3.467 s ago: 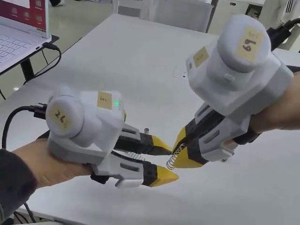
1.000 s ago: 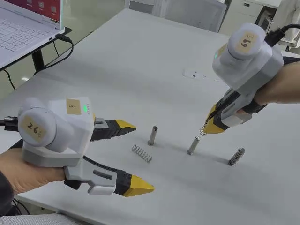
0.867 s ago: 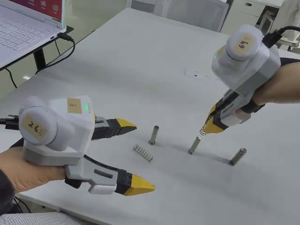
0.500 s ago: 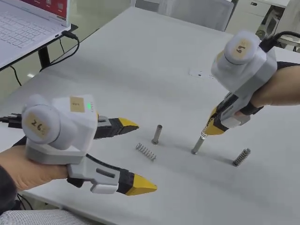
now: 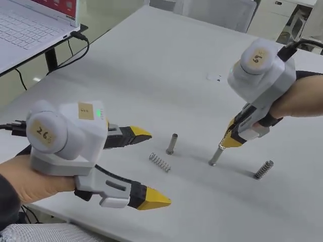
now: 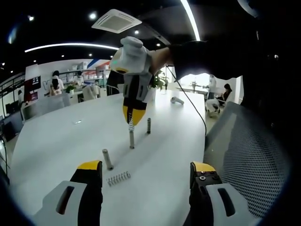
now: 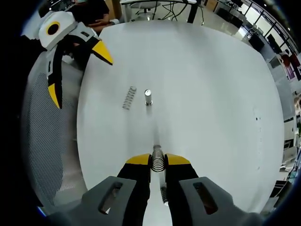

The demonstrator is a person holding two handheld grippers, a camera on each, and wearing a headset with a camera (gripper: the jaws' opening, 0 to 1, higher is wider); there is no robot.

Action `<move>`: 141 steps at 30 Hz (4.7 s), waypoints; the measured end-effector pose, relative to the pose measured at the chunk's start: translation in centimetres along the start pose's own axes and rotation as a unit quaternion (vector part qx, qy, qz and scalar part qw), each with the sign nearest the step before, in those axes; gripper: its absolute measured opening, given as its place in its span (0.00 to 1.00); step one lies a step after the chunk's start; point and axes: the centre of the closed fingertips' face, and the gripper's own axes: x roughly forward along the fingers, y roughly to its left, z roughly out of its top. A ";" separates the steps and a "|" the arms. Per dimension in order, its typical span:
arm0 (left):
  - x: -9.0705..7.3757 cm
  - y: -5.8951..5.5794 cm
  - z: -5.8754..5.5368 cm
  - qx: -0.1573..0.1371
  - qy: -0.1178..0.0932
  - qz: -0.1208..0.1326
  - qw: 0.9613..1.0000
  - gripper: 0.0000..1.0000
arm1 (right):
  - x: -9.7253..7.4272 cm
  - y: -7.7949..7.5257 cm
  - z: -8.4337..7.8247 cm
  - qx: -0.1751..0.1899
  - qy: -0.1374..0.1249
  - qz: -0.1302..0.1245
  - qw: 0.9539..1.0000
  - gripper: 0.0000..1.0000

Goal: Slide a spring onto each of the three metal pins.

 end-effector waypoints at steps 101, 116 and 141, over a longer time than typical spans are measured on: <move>-0.3 -0.2 -0.5 0.004 0.013 0.001 1.000 0.71 | 1.5 1.3 1.9 0.003 -0.054 -0.025 0.998 0.22; -0.6 -0.4 -0.5 0.008 0.014 0.003 1.000 0.71 | 0.8 4.4 4.5 -0.009 -0.079 -0.011 0.997 0.21; -1.4 -0.1 -1.0 0.005 0.015 0.012 1.000 0.71 | 5.9 5.9 7.1 0.042 -0.101 0.016 0.994 0.18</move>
